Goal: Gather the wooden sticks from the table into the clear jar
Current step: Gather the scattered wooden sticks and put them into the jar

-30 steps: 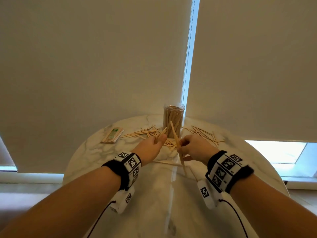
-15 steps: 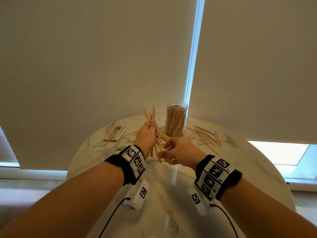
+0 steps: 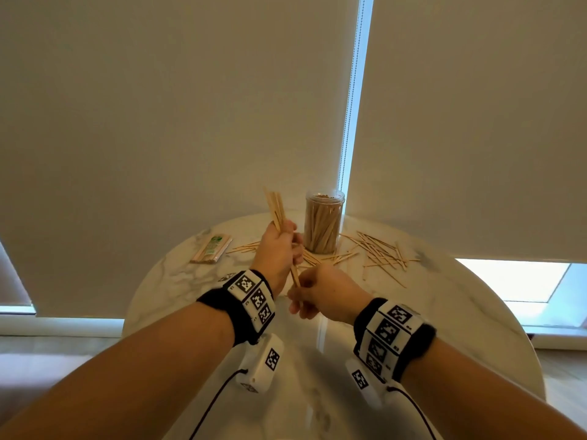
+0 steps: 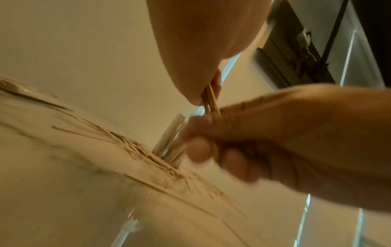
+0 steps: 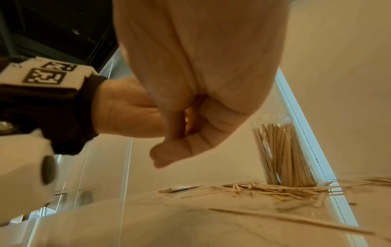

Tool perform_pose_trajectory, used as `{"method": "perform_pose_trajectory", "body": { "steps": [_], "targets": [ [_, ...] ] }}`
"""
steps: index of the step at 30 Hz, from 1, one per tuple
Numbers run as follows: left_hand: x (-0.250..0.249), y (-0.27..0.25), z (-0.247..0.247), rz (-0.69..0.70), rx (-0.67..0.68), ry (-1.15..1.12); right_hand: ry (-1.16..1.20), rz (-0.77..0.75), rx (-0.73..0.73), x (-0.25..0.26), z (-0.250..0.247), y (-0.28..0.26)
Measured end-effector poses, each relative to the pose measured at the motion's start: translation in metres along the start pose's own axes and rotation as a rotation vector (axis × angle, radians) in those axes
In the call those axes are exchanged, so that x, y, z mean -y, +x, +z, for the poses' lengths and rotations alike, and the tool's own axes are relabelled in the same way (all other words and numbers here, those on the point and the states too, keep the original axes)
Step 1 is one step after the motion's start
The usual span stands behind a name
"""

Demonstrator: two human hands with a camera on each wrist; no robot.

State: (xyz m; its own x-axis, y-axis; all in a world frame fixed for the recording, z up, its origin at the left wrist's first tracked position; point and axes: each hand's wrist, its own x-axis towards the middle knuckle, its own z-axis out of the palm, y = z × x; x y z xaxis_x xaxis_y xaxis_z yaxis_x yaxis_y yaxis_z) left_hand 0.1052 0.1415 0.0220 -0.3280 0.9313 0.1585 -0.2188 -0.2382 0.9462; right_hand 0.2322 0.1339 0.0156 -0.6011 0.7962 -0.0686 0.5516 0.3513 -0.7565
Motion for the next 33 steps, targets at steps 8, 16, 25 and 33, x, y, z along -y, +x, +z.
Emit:
{"method": "perform_pose_trajectory", "body": {
  "steps": [8,16,25,33],
  "targets": [
    [0.004,-0.008,-0.013,-0.082,0.073,0.363,-0.034,0.045,-0.2,0.006,-0.032,0.002],
    [0.003,-0.032,0.006,-0.26,0.39,0.58,-0.24,-0.066,-0.095,0.035,-0.053,0.013],
    [-0.024,0.057,-0.047,-0.111,0.181,1.204,-0.441,0.09,-0.211,-0.002,-0.058,0.07],
    [0.009,0.153,-0.075,-0.378,0.032,1.503,-0.768,0.215,-0.014,-0.024,-0.041,0.154]
  ]
}}
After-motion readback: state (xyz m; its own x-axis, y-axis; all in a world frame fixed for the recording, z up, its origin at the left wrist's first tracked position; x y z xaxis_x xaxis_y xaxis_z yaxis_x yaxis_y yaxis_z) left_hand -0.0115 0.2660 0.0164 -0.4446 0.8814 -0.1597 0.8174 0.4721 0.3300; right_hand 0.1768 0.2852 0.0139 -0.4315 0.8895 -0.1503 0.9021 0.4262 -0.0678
